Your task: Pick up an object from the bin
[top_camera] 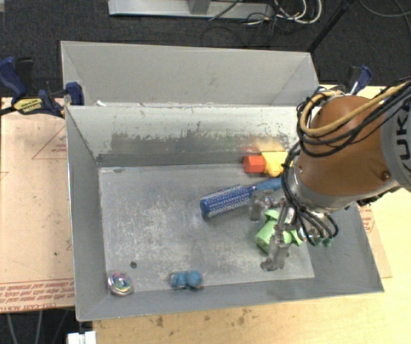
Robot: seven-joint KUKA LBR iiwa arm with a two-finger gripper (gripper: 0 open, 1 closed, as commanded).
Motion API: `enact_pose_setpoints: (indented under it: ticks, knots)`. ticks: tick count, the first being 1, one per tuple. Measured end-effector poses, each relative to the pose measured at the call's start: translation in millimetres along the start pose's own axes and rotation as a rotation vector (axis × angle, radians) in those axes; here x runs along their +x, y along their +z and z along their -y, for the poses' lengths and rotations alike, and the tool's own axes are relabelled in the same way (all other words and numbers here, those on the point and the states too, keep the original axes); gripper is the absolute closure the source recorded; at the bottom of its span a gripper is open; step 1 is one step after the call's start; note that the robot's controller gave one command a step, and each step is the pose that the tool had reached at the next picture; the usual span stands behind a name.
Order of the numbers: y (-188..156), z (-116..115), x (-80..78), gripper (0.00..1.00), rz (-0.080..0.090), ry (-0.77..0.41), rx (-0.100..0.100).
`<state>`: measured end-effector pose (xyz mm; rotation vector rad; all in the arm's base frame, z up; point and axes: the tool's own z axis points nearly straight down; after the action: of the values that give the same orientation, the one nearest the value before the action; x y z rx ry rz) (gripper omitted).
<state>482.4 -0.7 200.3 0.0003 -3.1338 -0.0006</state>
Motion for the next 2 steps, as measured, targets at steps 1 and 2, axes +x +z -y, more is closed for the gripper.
enact_pose_setpoints:
  ticks: [1, 2]
  knots:
    - [92.8, 92.8, -63.7, 0.0, 0.008, -0.361, 0.002]
    - [91.9, 91.6, -64.2, 1.0, 0.009, -0.362, 0.0]
